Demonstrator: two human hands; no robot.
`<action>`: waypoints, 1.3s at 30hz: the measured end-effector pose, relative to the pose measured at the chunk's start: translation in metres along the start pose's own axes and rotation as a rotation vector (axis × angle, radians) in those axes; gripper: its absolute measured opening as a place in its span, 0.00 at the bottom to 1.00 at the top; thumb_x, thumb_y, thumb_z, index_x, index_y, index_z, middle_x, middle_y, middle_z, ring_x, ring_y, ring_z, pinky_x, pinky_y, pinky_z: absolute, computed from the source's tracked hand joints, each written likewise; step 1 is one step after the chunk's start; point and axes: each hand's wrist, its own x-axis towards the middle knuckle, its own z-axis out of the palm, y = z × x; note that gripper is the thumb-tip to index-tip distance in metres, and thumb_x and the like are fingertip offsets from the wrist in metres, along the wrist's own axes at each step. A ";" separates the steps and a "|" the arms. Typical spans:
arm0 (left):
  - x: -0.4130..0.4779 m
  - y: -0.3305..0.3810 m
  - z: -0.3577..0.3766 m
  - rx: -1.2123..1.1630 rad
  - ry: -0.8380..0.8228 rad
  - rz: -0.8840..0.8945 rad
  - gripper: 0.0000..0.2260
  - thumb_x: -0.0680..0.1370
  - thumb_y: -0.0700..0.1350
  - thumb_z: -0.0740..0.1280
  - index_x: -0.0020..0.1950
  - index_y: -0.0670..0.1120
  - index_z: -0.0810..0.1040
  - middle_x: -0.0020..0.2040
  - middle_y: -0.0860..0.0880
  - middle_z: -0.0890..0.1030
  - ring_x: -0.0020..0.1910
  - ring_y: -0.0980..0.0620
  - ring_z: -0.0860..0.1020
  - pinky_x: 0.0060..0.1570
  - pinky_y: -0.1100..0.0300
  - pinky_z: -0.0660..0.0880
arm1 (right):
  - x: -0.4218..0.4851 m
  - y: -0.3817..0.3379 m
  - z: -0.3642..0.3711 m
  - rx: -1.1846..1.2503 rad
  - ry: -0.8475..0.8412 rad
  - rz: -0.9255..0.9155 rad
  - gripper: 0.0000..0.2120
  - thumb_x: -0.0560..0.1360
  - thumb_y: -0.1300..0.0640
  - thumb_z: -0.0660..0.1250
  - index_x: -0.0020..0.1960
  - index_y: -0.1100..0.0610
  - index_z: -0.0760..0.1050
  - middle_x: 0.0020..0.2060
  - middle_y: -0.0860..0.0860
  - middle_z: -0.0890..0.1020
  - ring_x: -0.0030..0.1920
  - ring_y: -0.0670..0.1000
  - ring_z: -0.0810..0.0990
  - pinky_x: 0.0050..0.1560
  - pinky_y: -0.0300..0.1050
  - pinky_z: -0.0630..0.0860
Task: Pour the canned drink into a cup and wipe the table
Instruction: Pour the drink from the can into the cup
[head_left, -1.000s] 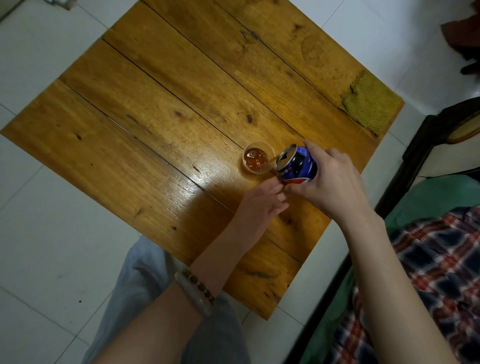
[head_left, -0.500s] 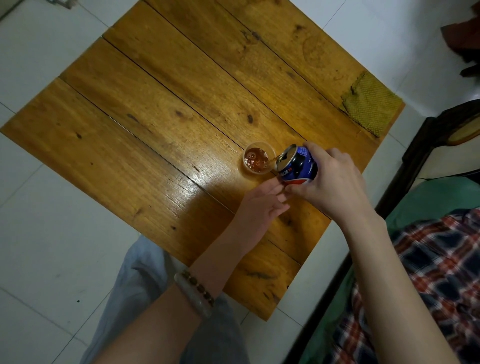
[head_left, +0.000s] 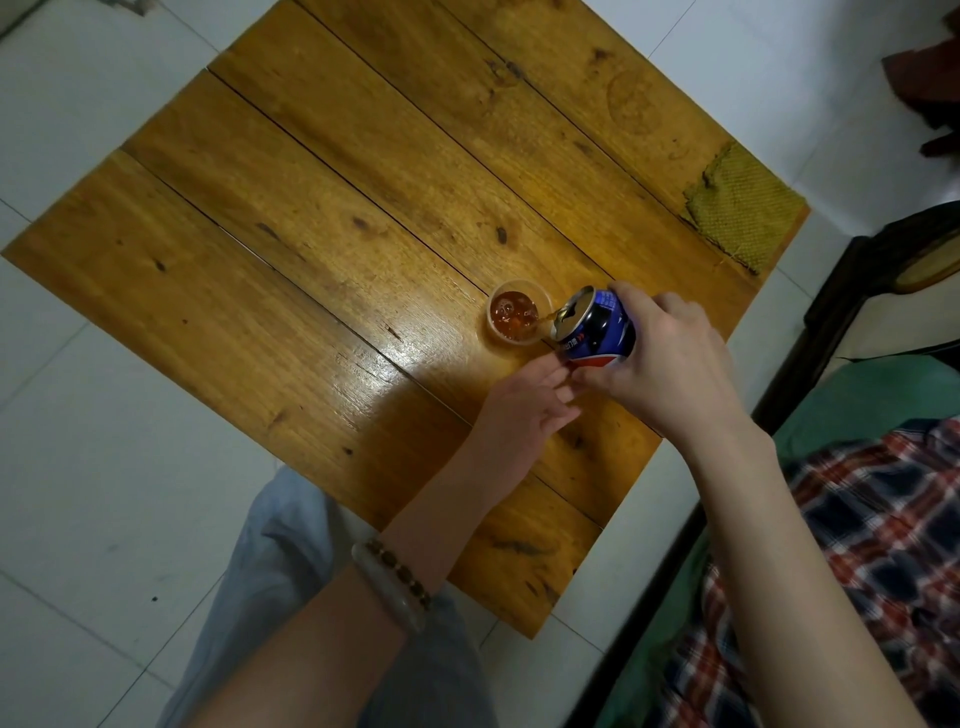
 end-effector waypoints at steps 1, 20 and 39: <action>0.000 0.000 0.000 -0.009 0.003 -0.007 0.22 0.77 0.29 0.57 0.70 0.40 0.67 0.70 0.39 0.69 0.69 0.42 0.68 0.68 0.50 0.67 | 0.000 0.000 0.000 -0.006 0.000 -0.001 0.38 0.65 0.40 0.72 0.70 0.50 0.63 0.55 0.57 0.75 0.57 0.59 0.71 0.52 0.55 0.72; -0.012 0.008 0.005 0.331 0.014 0.101 0.24 0.78 0.30 0.57 0.73 0.42 0.63 0.70 0.40 0.70 0.69 0.45 0.70 0.65 0.57 0.70 | 0.000 0.001 -0.003 -0.046 0.001 -0.030 0.39 0.66 0.40 0.72 0.71 0.50 0.62 0.56 0.58 0.74 0.57 0.59 0.70 0.52 0.54 0.71; -0.027 0.031 0.003 0.044 0.105 0.089 0.31 0.60 0.34 0.60 0.62 0.53 0.71 0.62 0.51 0.75 0.64 0.54 0.72 0.61 0.60 0.70 | -0.001 -0.007 0.007 0.247 0.099 -0.070 0.41 0.64 0.43 0.75 0.72 0.51 0.62 0.57 0.55 0.75 0.59 0.56 0.70 0.53 0.43 0.65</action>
